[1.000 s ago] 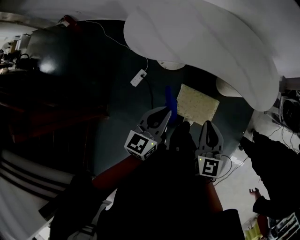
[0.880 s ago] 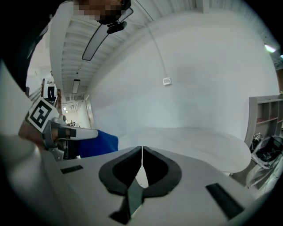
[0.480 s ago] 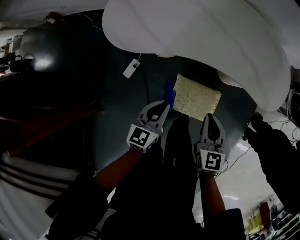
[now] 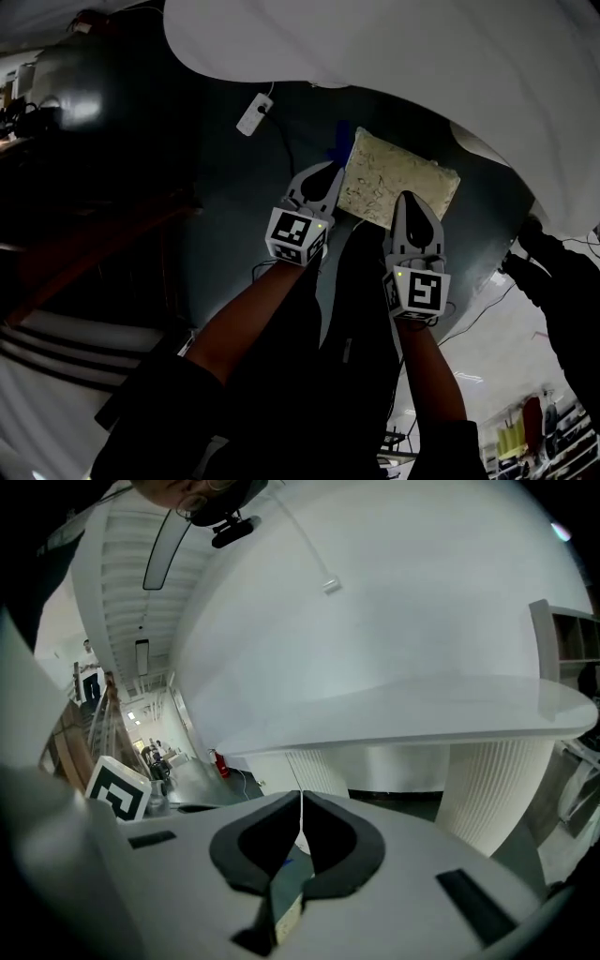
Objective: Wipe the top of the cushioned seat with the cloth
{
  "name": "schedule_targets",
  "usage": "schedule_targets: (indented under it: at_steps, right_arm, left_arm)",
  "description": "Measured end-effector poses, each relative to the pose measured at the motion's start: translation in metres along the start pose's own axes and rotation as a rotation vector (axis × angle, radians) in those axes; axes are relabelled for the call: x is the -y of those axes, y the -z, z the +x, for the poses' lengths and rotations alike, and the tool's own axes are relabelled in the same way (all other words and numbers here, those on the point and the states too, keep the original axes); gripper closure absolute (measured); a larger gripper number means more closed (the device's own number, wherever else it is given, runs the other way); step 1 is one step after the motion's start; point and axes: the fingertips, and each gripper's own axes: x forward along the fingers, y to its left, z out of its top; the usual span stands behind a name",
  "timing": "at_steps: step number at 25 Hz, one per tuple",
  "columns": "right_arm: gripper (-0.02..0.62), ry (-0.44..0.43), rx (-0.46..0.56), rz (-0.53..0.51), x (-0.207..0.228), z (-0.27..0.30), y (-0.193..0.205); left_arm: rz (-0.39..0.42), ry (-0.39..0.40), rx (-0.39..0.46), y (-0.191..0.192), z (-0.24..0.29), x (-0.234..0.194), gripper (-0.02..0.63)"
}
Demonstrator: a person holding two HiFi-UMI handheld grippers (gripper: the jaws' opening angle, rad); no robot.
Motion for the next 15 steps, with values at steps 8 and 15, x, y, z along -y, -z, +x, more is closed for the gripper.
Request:
schedule_targets:
  at_steps: [8, 15]
  right_arm:
    - [0.558, -0.028, -0.050, -0.007, 0.029, 0.049, 0.044]
    - [0.558, -0.028, -0.078, 0.047, 0.058, 0.071, 0.065]
  left_arm:
    - [0.005, -0.027, -0.113, 0.073, 0.058, -0.035, 0.571]
    - [0.007, -0.105, -0.156, 0.100, 0.094, -0.066, 0.571]
